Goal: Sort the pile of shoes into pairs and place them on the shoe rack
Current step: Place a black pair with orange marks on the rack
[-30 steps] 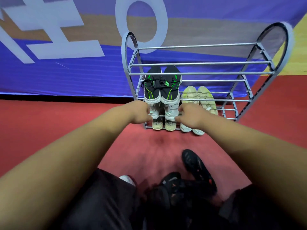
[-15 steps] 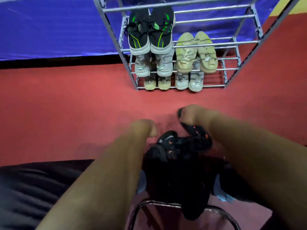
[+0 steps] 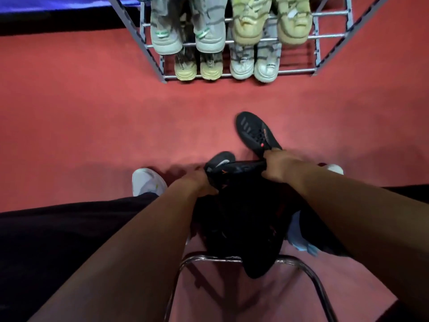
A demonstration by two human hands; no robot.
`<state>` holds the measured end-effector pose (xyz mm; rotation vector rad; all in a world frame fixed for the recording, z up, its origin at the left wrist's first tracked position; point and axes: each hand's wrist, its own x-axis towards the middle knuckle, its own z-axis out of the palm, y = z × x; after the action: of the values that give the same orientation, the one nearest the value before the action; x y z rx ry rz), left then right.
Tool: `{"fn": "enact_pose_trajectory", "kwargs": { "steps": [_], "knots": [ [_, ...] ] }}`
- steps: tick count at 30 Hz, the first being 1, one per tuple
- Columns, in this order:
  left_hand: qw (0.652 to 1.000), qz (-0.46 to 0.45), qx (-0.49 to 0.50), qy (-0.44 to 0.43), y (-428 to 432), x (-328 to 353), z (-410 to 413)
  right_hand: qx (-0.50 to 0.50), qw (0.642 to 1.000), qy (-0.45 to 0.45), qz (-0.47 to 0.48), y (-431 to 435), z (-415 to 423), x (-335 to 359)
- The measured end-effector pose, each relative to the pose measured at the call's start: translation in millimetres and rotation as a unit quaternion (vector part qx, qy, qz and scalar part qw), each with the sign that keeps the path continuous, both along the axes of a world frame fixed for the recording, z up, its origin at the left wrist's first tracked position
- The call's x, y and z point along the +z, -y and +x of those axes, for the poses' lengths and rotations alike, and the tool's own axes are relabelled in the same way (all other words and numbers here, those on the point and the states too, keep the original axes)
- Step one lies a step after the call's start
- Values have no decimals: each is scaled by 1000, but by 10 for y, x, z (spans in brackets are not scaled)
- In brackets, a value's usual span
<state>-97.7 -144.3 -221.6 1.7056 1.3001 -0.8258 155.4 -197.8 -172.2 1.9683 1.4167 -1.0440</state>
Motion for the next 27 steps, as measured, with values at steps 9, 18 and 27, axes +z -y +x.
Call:
{"fn": "enact_pose_trajectory", "kwargs": {
  "steps": [9,18,27],
  "knots": [
    [988,-52,140,35,-295,131,57,66,996,51,-11,-13,-112,-57],
    [848,-10,522,96,-832,488,28,46,997,15,-61,71,-17,-132],
    [645,-165,735,127,-388,281,-122,137,987,79,-26,350,-164,-277]
  ]
}}
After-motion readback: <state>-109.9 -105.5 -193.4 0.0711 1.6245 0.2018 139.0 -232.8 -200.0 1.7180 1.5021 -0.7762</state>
